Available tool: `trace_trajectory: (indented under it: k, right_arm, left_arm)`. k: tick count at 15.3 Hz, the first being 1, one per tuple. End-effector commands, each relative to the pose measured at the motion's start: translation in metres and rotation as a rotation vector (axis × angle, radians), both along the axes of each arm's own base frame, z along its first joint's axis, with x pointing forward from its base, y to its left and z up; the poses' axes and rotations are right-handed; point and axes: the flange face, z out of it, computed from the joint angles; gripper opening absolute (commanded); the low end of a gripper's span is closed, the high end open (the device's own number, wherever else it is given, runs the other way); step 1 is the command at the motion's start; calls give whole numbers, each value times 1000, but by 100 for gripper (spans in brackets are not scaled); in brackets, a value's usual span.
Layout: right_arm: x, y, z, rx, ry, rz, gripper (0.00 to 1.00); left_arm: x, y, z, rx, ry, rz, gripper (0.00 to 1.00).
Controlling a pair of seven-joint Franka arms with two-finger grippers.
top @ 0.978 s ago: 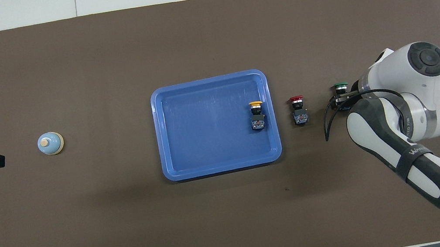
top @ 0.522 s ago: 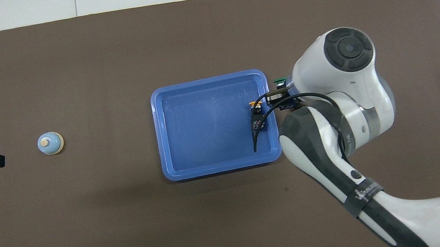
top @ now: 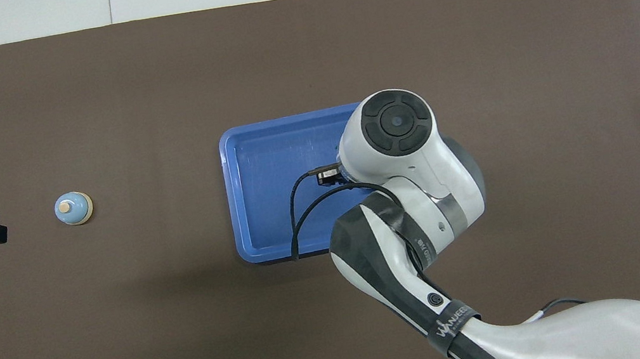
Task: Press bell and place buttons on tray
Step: 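Carry the green button into the tray beside the yellow one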
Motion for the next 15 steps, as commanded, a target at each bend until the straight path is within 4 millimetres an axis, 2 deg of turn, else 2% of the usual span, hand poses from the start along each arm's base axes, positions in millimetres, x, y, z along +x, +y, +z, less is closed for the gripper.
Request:
trace_trajectory:
  k: [1, 3, 5, 9, 10, 12, 13, 14, 15]
  right_arm:
    - [11, 1, -15, 15, -13, -18, 0]
    - [8, 3, -31, 8, 0, -30, 0]
    - [3, 0, -42, 7, 2, -34, 5]
    - [0, 2, -43, 7, 5, -64, 9]
    - [-5, 11, -43, 8, 6, -57, 9]
    - [-8, 13, -43, 7, 8, -54, 12]
    - [-9, 12, -44, 4, 10, -55, 21]
    - [-11, 12, -46, 1, 15, -56, 57]
    - [-12, 12, -46, -3, 19, -53, 100]
  left_arm:
    - [-3, 1, 6, 9, 1, -2, 100]
    - [-3, 1, 6, 9, 1, -2, 100]
    - [-3, 1, 6, 9, 1, -2, 100]
    - [-3, 0, 6, 9, 1, -2, 100]
    - [-2, 0, 6, 9, 0, -4, 100]
    - [-3, -1, 6, 9, 1, -5, 100]
    - [-3, 1, 6, 9, 1, -1, 100]
    - [-3, 0, 6, 9, 1, -4, 100]
    - [-3, 0, 6, 9, 1, -2, 100]
